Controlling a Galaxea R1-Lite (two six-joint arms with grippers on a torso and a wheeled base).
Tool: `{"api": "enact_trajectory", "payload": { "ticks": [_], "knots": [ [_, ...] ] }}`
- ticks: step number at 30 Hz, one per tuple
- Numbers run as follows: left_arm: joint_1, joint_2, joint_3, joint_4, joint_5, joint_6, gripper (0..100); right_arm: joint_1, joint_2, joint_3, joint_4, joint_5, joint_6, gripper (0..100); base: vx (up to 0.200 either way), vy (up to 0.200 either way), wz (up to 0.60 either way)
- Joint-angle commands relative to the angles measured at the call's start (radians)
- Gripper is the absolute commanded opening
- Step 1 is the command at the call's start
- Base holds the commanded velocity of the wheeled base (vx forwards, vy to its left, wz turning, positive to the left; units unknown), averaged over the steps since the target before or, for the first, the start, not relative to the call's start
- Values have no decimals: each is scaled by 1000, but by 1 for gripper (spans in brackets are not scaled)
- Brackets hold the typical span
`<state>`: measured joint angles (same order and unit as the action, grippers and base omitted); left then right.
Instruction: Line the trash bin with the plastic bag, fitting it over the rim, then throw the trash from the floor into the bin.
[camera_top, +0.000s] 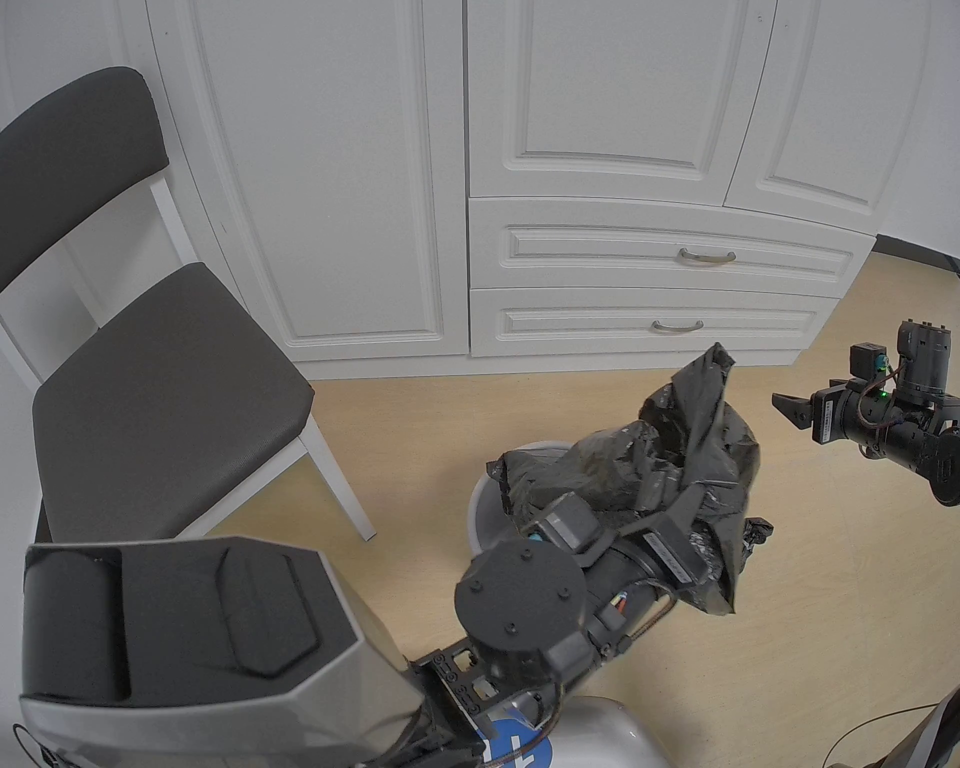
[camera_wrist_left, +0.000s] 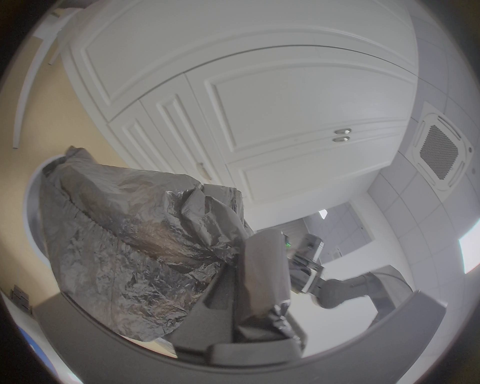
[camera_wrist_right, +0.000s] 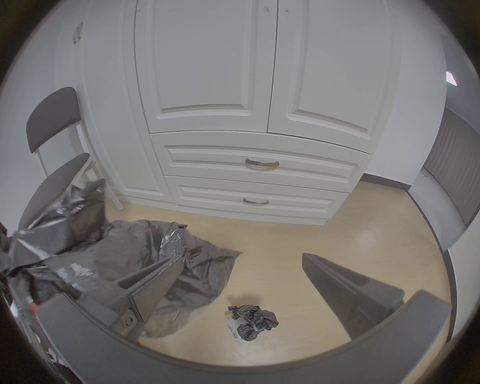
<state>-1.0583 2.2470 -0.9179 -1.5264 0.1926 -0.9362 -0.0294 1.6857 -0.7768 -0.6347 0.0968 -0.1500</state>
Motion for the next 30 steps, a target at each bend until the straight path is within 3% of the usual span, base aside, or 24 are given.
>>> {"api": "enact_trajectory", "payload": {
  "ticks": [1,8,13,18,22,23,25,30],
  "knots": [
    [-49,-47,-3,2,1,22,0,-7,6,-2,0,1,0,100,0,0,0],
    [-69,-72,-6,0,1,54,0,-7,0,-1,1,1,0,100,0,0,0],
    [-40,2,-38,-1,-2,46,0,-7,6,-1,0,1,0,100,0,0,0],
    [77,89,-67,-3,-27,42,0,-7,12,-1,0,0,0,100,0,0,0],
    [109,128,-79,-5,-47,23,0,-7,14,-1,0,0,0,100,0,0,0],
    [136,180,-91,-5,-53,-30,0,-7,20,-1,1,-2,0,100,0,0,0],
    [167,220,-91,-6,-45,-32,0,-7,35,-4,-2,-3,0,100,0,0,0],
    [262,126,-53,-6,-50,-26,0,-7,43,-12,0,-3,0,100,0,0,0]
  ]
}}
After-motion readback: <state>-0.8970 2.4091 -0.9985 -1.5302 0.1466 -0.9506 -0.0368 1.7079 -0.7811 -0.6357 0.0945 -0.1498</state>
